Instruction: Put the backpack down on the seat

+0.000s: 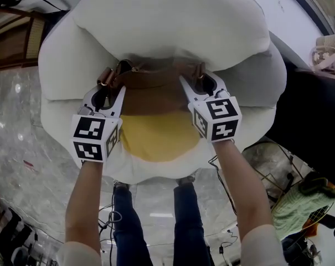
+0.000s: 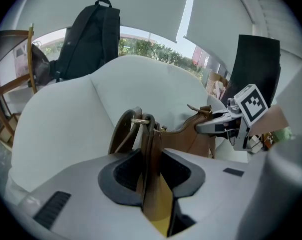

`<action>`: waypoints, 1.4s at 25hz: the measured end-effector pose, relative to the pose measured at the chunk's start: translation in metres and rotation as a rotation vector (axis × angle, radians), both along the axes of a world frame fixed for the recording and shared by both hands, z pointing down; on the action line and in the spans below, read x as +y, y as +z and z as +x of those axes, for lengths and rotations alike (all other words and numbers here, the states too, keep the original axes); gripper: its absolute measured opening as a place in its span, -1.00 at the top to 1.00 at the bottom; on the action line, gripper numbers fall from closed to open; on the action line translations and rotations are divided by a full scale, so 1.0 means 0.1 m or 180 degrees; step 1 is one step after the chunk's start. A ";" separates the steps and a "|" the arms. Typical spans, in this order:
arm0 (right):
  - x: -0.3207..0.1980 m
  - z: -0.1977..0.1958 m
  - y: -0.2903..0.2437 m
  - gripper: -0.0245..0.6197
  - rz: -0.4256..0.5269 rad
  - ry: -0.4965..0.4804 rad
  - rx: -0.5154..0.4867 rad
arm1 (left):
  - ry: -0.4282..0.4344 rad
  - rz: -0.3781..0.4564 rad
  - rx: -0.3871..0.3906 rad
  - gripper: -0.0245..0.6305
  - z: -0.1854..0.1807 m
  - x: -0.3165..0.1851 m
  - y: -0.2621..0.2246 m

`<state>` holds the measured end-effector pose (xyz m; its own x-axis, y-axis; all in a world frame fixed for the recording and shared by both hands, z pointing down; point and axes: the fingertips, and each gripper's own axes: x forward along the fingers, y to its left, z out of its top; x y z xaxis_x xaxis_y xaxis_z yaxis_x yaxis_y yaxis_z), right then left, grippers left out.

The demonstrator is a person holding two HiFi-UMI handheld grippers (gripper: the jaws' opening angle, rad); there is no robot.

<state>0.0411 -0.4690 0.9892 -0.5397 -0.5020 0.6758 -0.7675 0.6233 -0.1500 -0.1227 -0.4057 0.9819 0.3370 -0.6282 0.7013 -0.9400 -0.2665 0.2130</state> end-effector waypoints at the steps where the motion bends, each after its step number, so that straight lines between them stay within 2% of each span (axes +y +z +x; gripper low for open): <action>1: -0.02 0.00 0.01 0.34 -0.0003 0.0009 0.0017 | -0.0006 -0.0006 0.0004 0.61 0.00 -0.02 0.01; 13: -0.15 0.08 0.05 0.16 0.0137 0.0281 0.0145 | -0.0132 0.0035 0.0081 0.50 -0.06 -0.17 0.06; 16: -0.13 0.15 0.02 0.11 0.0136 0.0407 0.0131 | -0.0212 -0.0024 0.0057 0.27 -0.11 -0.09 0.12; 18: -0.08 0.20 0.00 0.10 0.0125 0.0471 0.0103 | -0.0302 -0.0046 0.0089 0.20 -0.15 -0.02 0.13; 23: 0.09 0.31 -0.06 0.10 0.0115 0.0601 0.0038 | -0.0577 0.0139 0.0071 0.20 -0.28 0.09 -0.04; 25: 0.16 0.33 -0.12 0.10 0.0168 0.0558 0.0086 | -0.0558 0.0189 0.0117 0.25 -0.25 0.13 -0.12; 26: 0.19 0.33 -0.15 0.12 0.0189 0.0518 0.0096 | -0.0522 0.0202 0.0142 0.34 -0.22 0.16 -0.15; 28: 0.26 0.34 -0.24 0.25 0.0234 0.0477 0.0091 | -0.0443 0.0230 0.0162 0.68 -0.16 0.22 -0.23; 31: 0.33 0.39 -0.42 0.58 0.0287 0.0519 0.0034 | -0.0370 0.0235 0.0190 0.74 -0.08 0.32 -0.33; 35: 0.53 0.41 -0.62 0.76 0.0186 0.0525 -0.0013 | -0.0263 0.0127 0.0282 0.76 0.05 0.52 -0.46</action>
<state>0.0819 -0.4162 0.9270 -0.4494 -0.6223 0.6409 -0.8595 0.4967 -0.1204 -0.1172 -0.3533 0.9358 0.3426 -0.6831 0.6450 -0.9370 -0.1990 0.2870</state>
